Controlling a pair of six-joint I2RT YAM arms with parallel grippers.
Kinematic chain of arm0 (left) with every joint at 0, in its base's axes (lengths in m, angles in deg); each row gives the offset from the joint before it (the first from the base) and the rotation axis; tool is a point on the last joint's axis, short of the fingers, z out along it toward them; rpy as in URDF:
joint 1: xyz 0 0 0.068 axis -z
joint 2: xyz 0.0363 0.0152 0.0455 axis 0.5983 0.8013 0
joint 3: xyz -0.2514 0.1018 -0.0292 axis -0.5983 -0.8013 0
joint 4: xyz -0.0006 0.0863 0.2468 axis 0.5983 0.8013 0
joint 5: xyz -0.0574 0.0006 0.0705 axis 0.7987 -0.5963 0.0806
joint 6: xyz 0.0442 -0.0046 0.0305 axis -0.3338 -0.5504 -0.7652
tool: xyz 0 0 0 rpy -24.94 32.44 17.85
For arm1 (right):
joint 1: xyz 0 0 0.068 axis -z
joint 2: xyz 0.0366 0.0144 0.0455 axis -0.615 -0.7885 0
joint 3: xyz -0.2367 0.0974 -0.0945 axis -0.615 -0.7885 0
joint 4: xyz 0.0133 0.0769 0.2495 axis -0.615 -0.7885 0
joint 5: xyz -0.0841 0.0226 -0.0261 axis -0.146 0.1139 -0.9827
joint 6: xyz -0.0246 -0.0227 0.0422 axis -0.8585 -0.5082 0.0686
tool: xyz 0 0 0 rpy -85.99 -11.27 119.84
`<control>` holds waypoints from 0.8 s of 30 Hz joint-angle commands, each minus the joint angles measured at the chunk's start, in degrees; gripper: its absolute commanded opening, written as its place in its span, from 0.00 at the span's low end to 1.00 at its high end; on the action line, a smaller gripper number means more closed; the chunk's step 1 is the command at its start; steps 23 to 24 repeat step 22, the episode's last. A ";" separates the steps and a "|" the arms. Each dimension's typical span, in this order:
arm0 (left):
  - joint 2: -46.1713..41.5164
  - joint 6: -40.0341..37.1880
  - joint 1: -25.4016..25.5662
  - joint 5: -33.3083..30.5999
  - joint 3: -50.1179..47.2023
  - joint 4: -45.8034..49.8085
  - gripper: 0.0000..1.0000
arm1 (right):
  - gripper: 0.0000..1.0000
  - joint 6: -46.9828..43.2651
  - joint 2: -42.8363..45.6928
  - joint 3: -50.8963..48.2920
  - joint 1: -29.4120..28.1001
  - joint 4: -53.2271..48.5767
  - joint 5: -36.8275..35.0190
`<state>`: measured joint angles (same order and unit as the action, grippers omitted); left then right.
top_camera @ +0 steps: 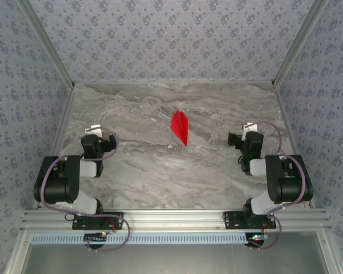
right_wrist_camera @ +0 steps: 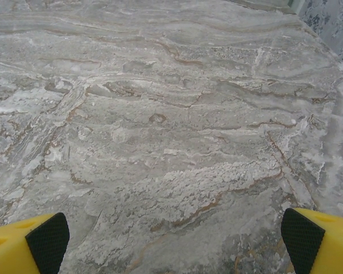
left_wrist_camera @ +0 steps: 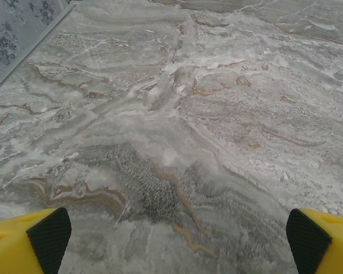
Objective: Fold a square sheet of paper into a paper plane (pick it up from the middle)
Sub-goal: Reset both arms
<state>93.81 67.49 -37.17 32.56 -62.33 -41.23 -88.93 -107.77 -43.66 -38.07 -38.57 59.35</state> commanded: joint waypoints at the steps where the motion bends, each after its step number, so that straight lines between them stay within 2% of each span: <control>1: 0.23 -0.87 0.08 -0.80 3.54 0.13 0.99 | 1.00 0.30 -0.41 1.44 0.82 1.18 0.70; 24: 0.39 -1.81 0.43 0.39 4.09 1.01 0.99 | 1.00 0.30 -0.45 1.36 0.82 1.30 0.79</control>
